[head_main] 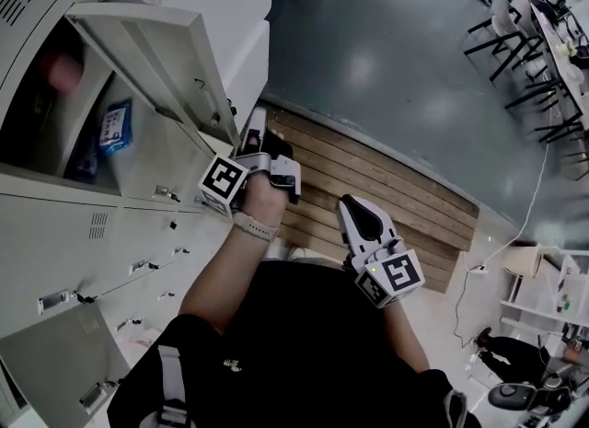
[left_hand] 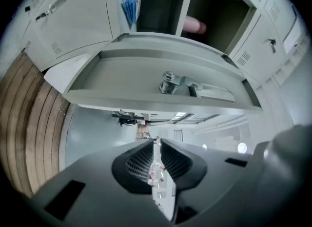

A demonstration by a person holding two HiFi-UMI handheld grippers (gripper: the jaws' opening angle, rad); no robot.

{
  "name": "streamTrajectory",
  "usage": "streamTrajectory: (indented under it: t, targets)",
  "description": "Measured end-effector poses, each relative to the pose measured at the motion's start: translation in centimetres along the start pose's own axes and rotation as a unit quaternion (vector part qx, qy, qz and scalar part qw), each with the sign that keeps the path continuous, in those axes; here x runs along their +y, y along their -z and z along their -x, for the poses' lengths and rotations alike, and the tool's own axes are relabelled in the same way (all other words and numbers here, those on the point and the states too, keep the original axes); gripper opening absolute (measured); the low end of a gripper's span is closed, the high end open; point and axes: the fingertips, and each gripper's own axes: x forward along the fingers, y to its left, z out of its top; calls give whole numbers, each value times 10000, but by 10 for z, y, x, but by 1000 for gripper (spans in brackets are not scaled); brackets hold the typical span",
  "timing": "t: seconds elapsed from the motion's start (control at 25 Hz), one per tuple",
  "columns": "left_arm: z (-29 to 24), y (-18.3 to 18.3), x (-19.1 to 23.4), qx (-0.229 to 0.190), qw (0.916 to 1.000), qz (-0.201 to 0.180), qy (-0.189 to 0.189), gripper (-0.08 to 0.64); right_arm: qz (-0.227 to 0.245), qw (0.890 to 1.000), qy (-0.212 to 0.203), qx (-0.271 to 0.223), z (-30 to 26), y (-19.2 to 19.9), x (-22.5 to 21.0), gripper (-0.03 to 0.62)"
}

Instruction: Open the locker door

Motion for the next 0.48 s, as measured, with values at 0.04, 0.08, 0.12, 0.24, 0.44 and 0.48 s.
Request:
streamTrajectory:
  t: [0.04, 0.08, 0.12, 0.24, 0.44, 0.48]
  targets:
    - [7, 5, -1, 119, 9999, 28, -25, 49, -77, 10000, -13, -30, -2, -3, 4, 51]
    - [14, 8, -2, 212, 9997, 55, -47, 49, -138, 9999, -31, -44, -4, -5, 8, 51]
    - [23, 11, -4, 290, 9995, 75, -64, 49, -141, 9999, -79, -45, -6, -5, 12, 51]
    - [49, 15, -15, 538, 9984, 157, -14, 49, -85, 9993, -357, -21, -14, 0, 28, 51]
    - [101, -5, -26, 565, 9983, 127, 91, 49, -144, 9962, -855, 82, -34, 7, 64, 51]
    - [111, -11, -30, 521, 9984, 153, 137, 48, -151, 9950, -986, 74, -39, 7, 73, 51]
